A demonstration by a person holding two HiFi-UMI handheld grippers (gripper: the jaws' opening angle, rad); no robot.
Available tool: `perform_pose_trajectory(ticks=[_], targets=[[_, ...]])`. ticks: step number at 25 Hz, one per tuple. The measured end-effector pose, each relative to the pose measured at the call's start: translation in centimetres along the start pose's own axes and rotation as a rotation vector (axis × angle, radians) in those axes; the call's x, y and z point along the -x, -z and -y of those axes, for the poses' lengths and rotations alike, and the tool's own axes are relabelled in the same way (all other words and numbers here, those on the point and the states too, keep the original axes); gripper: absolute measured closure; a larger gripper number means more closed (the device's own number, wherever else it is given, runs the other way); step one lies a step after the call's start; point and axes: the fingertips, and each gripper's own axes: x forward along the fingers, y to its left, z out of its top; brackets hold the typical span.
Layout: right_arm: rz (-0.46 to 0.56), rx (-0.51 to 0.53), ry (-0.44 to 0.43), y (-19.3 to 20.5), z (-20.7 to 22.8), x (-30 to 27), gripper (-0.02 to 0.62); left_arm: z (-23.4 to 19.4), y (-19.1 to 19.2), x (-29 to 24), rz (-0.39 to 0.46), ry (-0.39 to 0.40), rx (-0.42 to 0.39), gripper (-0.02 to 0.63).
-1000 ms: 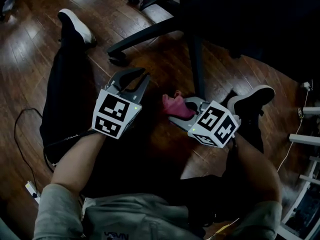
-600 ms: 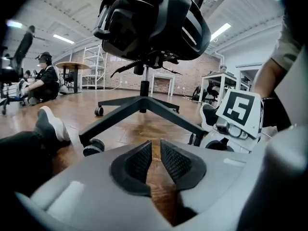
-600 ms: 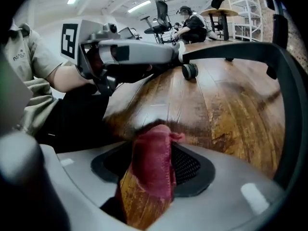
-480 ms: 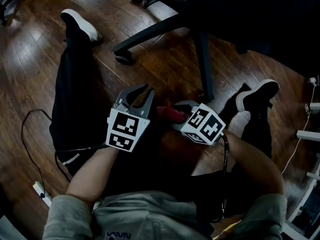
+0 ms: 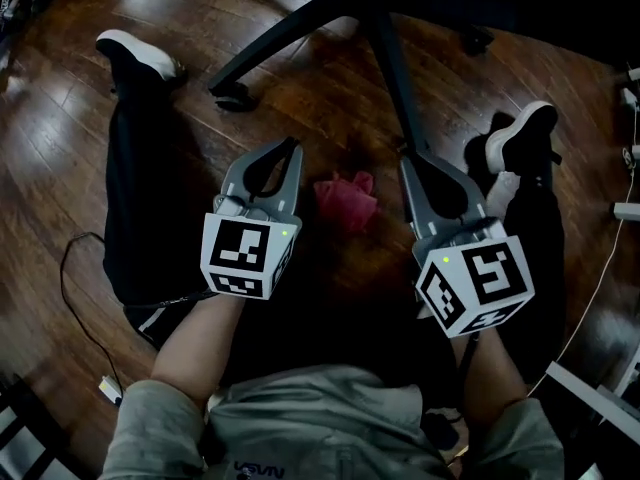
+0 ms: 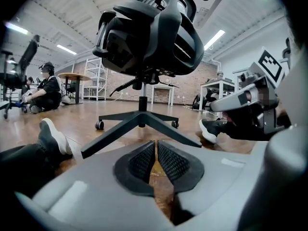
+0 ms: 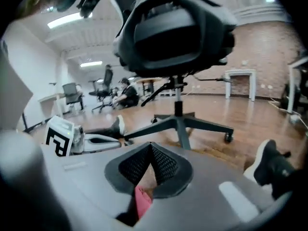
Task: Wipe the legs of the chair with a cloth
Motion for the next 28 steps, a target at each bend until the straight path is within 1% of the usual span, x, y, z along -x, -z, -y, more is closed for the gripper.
perform_pose_trajectory(ticks=[1,2,3,4,6,8,10,12,14,18,22,28], targets=[[0.054,-0.053,0.060,0.4,0.3,1.1,0.595,0.1,-0.4,0.4,0.007,-0.002,-0.004,0.584],[0.085,-0.093,0.115,1.6,0.4,2.1,0.595,0.3,-0.7,0.9,0.013,-0.006,-0.007,0.585],[0.089,-0.117,0.157,3.3,0.5,2.8,0.595,0.6,-0.9,1.4,0.018,-0.013,-0.006,0.589],[0.068,-0.123,0.183,5.3,0.3,3.3,0.597,0.9,-0.8,2.0,0.019,-0.023,-0.003,0.592],[0.003,-0.111,0.196,9.0,-0.1,3.5,0.597,1.6,0.3,3.2,0.014,-0.046,0.006,0.595],[-0.017,-0.110,0.199,10.4,0.2,3.2,0.597,2.3,2.1,3.9,-0.007,-0.063,0.016,0.600],[0.010,-0.112,0.216,9.8,0.9,2.9,0.597,2.8,3.4,4.1,-0.037,-0.058,0.020,0.600],[0.032,-0.117,0.235,9.3,1.3,2.9,0.598,3.2,3.7,3.8,-0.043,-0.039,0.006,0.600],[0.031,-0.126,0.243,9.5,1.3,3.0,0.597,3.3,3.6,3.6,-0.040,-0.031,-0.003,0.600],[0.024,-0.121,0.242,9.5,1.1,2.6,0.597,2.8,3.9,3.9,-0.046,-0.051,0.006,0.600],[0.013,-0.135,0.257,9.9,1.7,2.5,0.597,2.9,4.0,3.7,-0.048,-0.047,0.007,0.600],[0.016,-0.144,0.247,10.1,1.7,2.1,0.597,2.8,4.7,3.3,-0.062,-0.050,0.016,0.600]])
